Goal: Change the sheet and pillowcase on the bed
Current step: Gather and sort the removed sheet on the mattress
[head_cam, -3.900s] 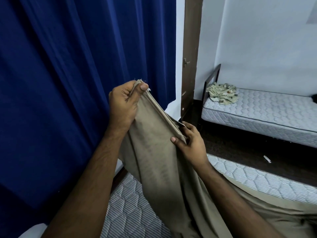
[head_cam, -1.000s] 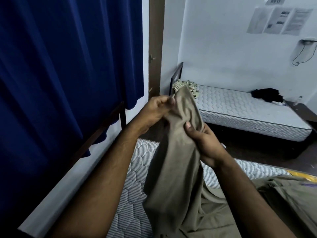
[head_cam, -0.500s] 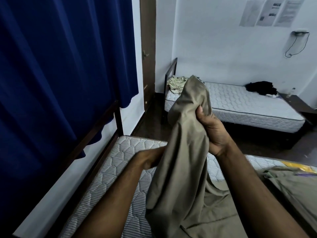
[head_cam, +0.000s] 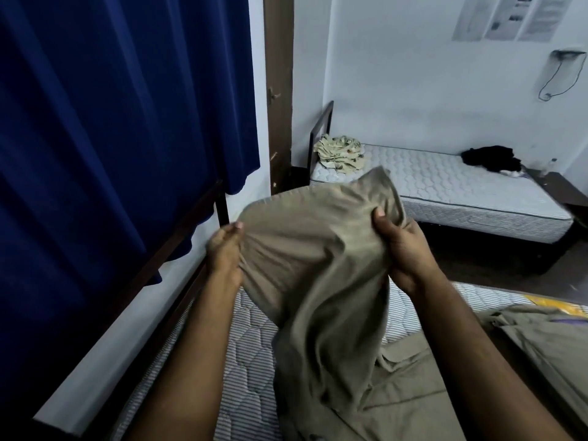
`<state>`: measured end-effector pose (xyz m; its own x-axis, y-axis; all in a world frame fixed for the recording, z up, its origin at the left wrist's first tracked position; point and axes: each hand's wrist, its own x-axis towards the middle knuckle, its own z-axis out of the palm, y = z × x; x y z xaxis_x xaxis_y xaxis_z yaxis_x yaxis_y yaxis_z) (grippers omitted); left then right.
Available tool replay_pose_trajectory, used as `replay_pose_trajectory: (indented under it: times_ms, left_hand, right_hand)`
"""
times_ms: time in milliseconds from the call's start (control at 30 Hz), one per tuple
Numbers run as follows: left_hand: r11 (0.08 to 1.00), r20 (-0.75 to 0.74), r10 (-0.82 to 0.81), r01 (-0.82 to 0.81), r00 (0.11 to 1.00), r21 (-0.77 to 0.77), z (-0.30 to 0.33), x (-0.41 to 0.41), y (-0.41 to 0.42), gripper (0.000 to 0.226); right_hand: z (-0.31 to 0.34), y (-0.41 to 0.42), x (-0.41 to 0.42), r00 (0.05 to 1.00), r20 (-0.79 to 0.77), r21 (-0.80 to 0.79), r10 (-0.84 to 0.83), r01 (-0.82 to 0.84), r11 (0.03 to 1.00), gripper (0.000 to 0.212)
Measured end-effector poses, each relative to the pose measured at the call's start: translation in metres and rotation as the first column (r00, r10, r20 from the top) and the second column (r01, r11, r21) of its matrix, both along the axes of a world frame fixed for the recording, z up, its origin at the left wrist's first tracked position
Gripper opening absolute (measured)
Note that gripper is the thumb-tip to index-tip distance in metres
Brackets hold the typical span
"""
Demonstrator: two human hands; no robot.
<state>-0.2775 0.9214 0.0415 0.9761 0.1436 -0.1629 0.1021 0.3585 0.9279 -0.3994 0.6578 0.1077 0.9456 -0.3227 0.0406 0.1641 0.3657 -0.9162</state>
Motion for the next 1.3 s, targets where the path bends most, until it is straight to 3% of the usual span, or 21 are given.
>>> replay_pose_trajectory:
  times_ms: [133,267,367,500,600,667,700,767,833,933,1067,1133,1200,1300]
  left_hand:
    - [0.95,0.297,0.196,-0.255,0.935,0.178,0.037,0.014,0.023,0.013]
    - [0.854,0.48,0.221,-0.406,0.849,0.325,0.049,0.013,0.029,0.016]
    - [0.842,0.558,0.199,-0.432,0.806,0.323,0.055,0.004,0.032,0.018]
    - [0.936,0.621,0.039,-0.246,0.783,0.252,0.072,-0.01,0.029,0.017]
    - [0.939,0.583,-0.216,0.003,0.783,0.344,0.087,-0.012,0.022,0.017]
    - [0.912,0.557,-0.293,0.053,0.777,0.406,0.089,-0.01,0.022,0.018]
    - [0.91,0.542,-0.299,0.065,0.785,0.408,0.088,-0.009,0.023,0.019]
    - [0.916,0.475,-0.305,0.118,0.825,0.384,0.087,-0.011,0.025,0.025]
    - [0.894,0.383,-0.38,0.228,0.842,0.385,0.085,-0.017,0.024,0.054]
    - [0.795,0.315,-0.537,0.344,0.783,0.499,0.077,-0.027,0.004,0.107]
    - [0.626,0.262,-0.746,0.511,0.612,0.589,0.061,-0.052,-0.055,0.126]
    - [0.608,0.276,-0.779,0.57,0.563,0.553,0.054,-0.069,-0.088,0.105]
    - [0.634,0.269,-0.747,0.528,0.608,0.565,0.054,-0.083,-0.116,0.058]
    - [0.668,0.26,-0.7,0.481,0.666,0.568,0.056,-0.097,-0.146,0.03]
  right_hand:
    - [-0.011,0.004,0.002,0.999,-0.003,-0.213,-0.041,0.039,0.976,0.027]
    - [-0.002,0.008,0.006,0.997,0.043,-0.402,-0.057,0.07,0.913,0.033]
    - [0.006,-0.003,0.007,1.0,0.021,-0.412,0.012,-0.003,0.911,0.032]
    - [0.023,-0.019,0.01,0.997,0.048,-0.245,0.064,-0.051,0.968,0.024]
    - [0.03,-0.02,0.018,0.999,0.049,-0.405,-0.018,0.037,0.913,0.025]
    - [0.027,-0.022,0.02,1.0,0.013,-0.483,0.004,0.003,0.876,0.026]
    - [0.024,-0.024,0.02,1.0,0.002,-0.465,0.03,-0.025,0.885,0.025]
    - [0.021,-0.026,0.015,0.998,0.003,-0.284,0.06,-0.057,0.957,0.022]
    - [0.019,-0.027,0.011,0.999,0.03,-0.141,0.037,-0.032,0.99,0.021]
    - [0.018,-0.023,0.003,1.0,0.026,-0.13,0.008,-0.004,0.991,0.021]
    - [0.022,-0.001,-0.018,0.977,0.059,-0.221,0.204,-0.187,0.957,0.02]
    - [0.018,0.009,-0.026,0.952,0.068,-0.352,0.298,-0.257,0.9,0.018]
    - [0.011,0.004,-0.033,0.947,0.116,-0.394,0.3,-0.234,0.889,0.015]
    - [-0.007,-0.028,-0.049,0.968,0.177,-0.193,0.179,-0.144,0.971,0.032]
